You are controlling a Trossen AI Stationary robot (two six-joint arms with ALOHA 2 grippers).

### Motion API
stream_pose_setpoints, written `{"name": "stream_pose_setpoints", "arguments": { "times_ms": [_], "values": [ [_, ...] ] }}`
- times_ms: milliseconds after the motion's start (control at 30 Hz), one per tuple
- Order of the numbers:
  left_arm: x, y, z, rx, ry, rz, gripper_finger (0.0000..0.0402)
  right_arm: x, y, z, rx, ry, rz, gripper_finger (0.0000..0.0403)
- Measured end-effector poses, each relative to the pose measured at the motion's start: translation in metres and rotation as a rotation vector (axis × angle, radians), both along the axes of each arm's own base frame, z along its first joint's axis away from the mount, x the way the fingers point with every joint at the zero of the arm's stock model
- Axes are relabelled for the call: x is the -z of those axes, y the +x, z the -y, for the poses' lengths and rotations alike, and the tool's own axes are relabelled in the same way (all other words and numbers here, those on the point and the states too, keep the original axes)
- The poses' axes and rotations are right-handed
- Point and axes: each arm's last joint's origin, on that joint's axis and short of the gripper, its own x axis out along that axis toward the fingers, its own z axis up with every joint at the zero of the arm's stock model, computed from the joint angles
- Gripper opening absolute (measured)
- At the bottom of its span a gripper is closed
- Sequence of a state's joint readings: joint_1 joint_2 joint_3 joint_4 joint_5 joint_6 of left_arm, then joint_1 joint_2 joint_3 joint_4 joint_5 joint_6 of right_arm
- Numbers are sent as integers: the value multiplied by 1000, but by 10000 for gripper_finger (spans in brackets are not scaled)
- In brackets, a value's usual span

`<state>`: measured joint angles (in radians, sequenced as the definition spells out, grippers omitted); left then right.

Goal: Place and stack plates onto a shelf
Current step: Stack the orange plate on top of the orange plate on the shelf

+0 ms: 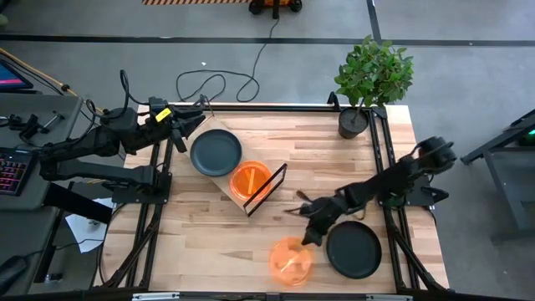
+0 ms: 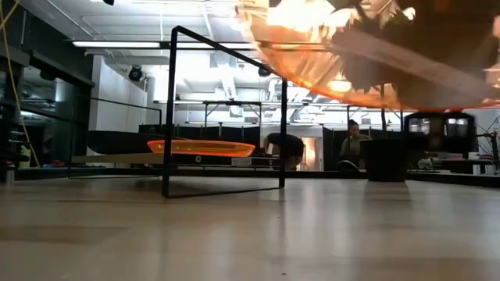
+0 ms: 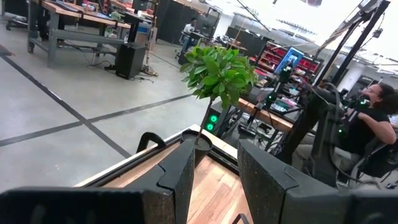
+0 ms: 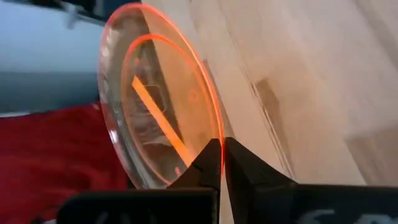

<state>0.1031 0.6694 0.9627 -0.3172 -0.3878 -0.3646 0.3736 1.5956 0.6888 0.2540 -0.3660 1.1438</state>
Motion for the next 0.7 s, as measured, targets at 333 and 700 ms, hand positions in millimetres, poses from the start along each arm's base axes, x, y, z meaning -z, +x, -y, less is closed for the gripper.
{"name": "stream_pose_setpoints", "arguments": {
  "times_ms": [333,700],
  "values": [
    [0,0,0,-1,0,0,111,-61,-41,31,211,167,277,0],
    [0,0,0,-1,2,-1,111,-152,-9,137,598,-150,451,0]
  ]
}}
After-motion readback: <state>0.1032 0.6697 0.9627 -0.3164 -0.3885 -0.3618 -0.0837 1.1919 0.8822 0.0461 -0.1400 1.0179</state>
